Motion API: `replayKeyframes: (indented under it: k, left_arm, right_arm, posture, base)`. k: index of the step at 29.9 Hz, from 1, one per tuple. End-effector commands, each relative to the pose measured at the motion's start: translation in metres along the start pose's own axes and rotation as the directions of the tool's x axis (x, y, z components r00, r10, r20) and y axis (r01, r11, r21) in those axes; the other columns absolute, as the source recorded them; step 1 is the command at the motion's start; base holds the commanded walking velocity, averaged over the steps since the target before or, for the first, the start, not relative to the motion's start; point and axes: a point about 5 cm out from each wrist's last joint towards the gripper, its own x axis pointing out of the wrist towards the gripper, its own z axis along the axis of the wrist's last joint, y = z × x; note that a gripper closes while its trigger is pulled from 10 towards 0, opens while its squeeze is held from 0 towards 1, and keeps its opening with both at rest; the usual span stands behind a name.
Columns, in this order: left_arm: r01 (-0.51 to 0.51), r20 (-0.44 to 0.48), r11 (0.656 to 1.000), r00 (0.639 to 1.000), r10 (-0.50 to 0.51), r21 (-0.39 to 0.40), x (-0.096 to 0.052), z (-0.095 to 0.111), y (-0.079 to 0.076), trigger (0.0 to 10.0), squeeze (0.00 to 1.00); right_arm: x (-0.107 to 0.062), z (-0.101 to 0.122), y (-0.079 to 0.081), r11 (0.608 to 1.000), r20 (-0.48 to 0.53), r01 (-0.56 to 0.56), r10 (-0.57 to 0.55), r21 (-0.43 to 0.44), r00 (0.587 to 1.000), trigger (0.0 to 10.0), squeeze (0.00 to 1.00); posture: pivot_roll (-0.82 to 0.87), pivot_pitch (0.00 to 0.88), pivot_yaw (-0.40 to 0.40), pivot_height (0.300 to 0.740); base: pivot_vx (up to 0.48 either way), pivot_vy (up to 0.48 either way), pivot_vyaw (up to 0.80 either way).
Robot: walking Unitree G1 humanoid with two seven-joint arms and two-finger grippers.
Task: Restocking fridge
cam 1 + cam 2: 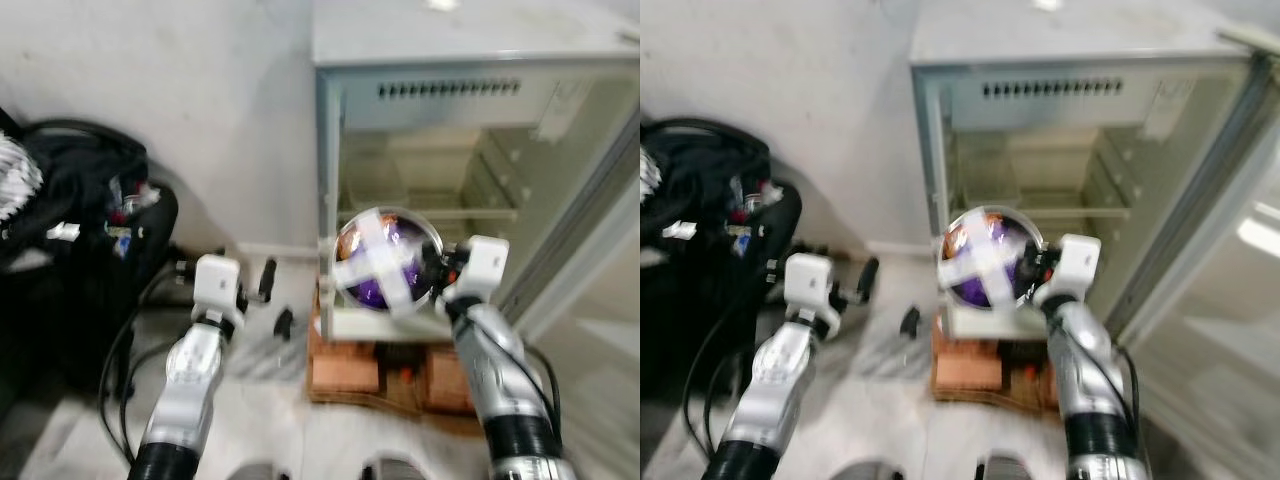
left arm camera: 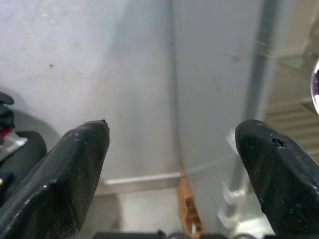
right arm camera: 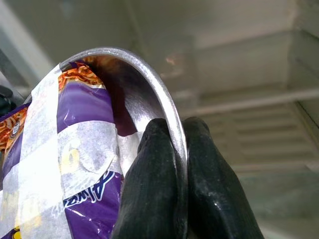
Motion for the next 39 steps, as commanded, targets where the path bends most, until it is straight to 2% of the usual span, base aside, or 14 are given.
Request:
replayKeyframes:
  k: [1,7,14,35,39]
  left_arm:
    - [-0.010,0.000,1.000,1.000,0.010,0.024,-0.001,0.001,0.007,10.0,0.00]
    - [0.000,0.006,0.999,1.000,0.000,0.038,-0.002,0.002,0.007,10.0,0.00]
    - [0.006,0.007,0.999,1.000,-0.006,0.041,-0.002,0.002,0.006,10.0,0.00]
    - [0.006,0.008,0.999,1.000,-0.006,0.040,-0.003,0.004,0.006,10.0,0.00]
    - [-0.007,0.008,1.000,1.000,0.007,0.027,-0.003,0.004,0.007,10.0,0.00]
  right_arm:
    - [0.003,0.002,0.010,0.999,0.014,-0.032,0.032,0.010,0.999,10.0,0.00]
    - [0.003,0.002,0.009,1.000,0.014,-0.025,0.025,0.011,1.000,10.0,0.00]
    - [0.003,0.003,0.001,0.999,0.026,0.037,-0.037,-0.001,0.999,10.0,0.00]
    - [0.003,0.006,-0.004,0.996,0.049,0.082,-0.082,0.020,0.995,10.0,0.00]
    - [0.004,0.005,-0.007,0.996,0.040,0.089,-0.089,0.017,0.995,10.0,0.00]
  posture:
    - [-0.05,0.000,0.018,0.740]
    - [-0.05,0.000,0.018,0.740]
    - [-0.05,0.000,0.020,0.740]
    - [-0.05,0.000,0.019,0.740]
    - [-0.05,0.000,0.019,0.740]
  base:
    - [0.000,0.000,0.00]
    - [0.000,0.000,0.00]
    - [0.183,0.000,0.00]
    - [0.294,-0.275,0.00]
    - [0.066,0.000,-0.11]
